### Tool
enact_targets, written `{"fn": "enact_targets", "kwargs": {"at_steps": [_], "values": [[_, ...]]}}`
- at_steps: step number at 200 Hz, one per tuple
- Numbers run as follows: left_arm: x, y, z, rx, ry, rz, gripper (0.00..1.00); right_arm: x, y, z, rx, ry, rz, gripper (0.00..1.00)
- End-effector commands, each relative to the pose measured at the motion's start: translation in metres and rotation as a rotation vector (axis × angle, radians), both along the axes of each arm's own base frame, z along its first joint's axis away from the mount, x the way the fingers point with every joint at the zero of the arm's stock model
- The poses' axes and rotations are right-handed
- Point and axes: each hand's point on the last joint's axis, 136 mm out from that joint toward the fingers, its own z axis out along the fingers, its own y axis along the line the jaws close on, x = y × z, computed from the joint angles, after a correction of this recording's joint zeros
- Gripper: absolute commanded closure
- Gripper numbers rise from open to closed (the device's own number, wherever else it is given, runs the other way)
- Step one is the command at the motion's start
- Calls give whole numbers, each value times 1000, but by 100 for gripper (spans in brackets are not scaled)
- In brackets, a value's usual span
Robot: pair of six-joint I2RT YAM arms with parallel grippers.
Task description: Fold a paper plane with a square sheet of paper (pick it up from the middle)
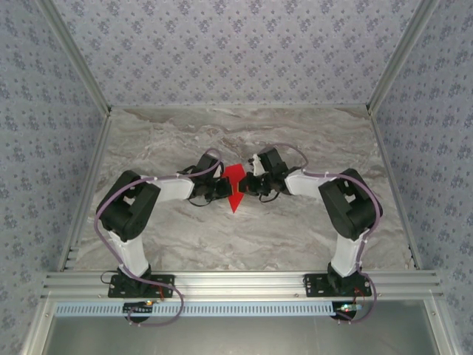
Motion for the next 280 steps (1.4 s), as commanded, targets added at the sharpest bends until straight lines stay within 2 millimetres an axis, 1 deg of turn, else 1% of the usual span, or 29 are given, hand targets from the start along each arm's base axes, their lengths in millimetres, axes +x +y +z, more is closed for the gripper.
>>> {"fn": "enact_targets", "kwargs": {"at_steps": [1, 29, 50, 75, 100, 121, 135, 149, 170, 194, 220, 239, 263, 280], "values": [[-6, 14, -19, 92, 45, 4, 100, -3, 0, -19, -50, 45, 16, 100], [-4, 11, -14, 83, 34, -7, 100, -4, -6, -35, -90, 78, 3, 100], [0, 8, -6, 75, 16, -18, 100, -9, -11, -45, -113, 94, -7, 100], [5, 0, 15, 31, -22, -33, 99, -14, -16, -51, -129, 121, -40, 100], [7, 0, 40, -15, -67, -3, 96, -24, -13, -55, -122, 167, -101, 100], [-3, 4, 54, -52, -89, 29, 95, -32, -9, -58, -122, 199, -154, 100], [-15, 7, 56, -66, -80, 45, 94, -33, -8, -57, -117, 207, -188, 100], [-27, 5, 59, -101, -70, 48, 94, -33, -9, -56, -121, 211, -217, 100], [-46, -2, 54, -144, -29, 44, 96, -32, -10, -56, -125, 213, -226, 100], [-61, -11, 39, -152, 30, 19, 98, -32, -9, -57, -123, 219, -218, 100], [-64, -14, 24, -129, 61, 12, 100, -32, -10, -58, -123, 219, -214, 100], [-64, -13, 18, -114, 69, 16, 100, -33, -9, -57, -123, 218, -208, 100], [-67, -4, 6, -56, 87, 24, 100, -33, -9, -55, -118, 211, -199, 100], [-69, 3, -1, -19, 96, 34, 100, -31, -8, -50, -107, 192, -190, 100]]}}
